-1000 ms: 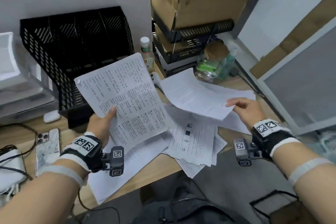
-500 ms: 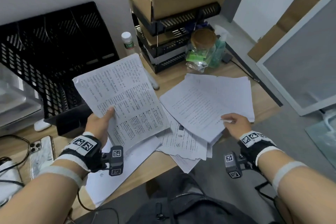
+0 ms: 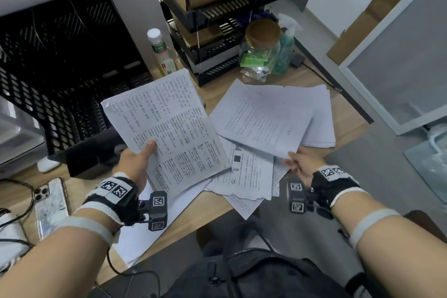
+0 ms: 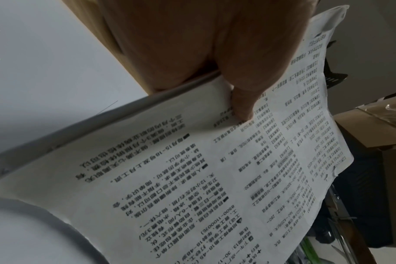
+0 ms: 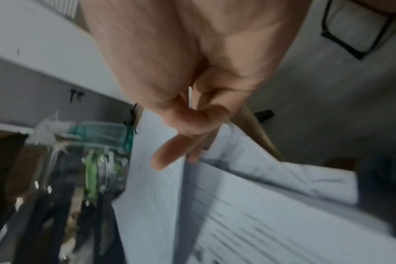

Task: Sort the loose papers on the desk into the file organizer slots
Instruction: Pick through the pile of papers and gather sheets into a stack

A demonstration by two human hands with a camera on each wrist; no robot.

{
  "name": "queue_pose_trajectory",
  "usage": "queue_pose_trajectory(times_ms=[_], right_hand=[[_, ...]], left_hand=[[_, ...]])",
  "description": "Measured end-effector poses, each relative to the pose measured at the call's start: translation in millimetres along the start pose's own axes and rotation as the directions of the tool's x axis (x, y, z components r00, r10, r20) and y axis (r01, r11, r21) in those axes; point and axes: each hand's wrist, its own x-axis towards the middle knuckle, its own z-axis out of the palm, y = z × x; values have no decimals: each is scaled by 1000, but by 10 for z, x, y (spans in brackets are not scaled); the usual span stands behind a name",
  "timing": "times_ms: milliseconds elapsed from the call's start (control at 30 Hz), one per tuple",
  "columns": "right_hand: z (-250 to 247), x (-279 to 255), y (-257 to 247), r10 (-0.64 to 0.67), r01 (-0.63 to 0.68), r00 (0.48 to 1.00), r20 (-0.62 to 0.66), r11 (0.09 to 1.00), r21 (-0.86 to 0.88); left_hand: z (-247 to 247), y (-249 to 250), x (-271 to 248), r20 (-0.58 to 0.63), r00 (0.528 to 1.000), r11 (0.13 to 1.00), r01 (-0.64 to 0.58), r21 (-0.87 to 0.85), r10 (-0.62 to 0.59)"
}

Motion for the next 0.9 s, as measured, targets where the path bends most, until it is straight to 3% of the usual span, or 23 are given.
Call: queue_pose_trajectory(times_ms=[67,133,200,267,300,367,500,633,900], right_hand=[[-25,18,-85,-58,64,998,-30,960,274],[-43,-45,-55,-45,53,998,-31,939,339],[-34,-128,81,-6,5,994,-114,1000,-6],[-2,-187,298,36,-94,984,-174,936,-339],[18,-197,407,71,-129,985,-158,908,-398],[93,-219,572,73,-120,989,-125,897,-425],[215,-229,624,-169,58,977,-128,795,-604],[223,-313,544,-262,98,957,-126,698,-709],[239,-645,50,-518,263,856,-10,452,-852]], left_hand=[[11,-6,7,11,1000,1000,7,0,-7],[23,-28,12,28,999,1000,21,10,-21],[39,-52,10,42,999,999,33,21,-34],[71,-84,1,70,997,998,42,43,-45],[89,-100,-4,88,995,997,50,57,-55],[114,-132,-3,122,989,994,67,90,-78],[111,-211,-3,171,979,987,90,137,-113],[67,-253,-4,185,974,983,104,153,-132],[38,-121,22,168,976,986,116,121,-135]])
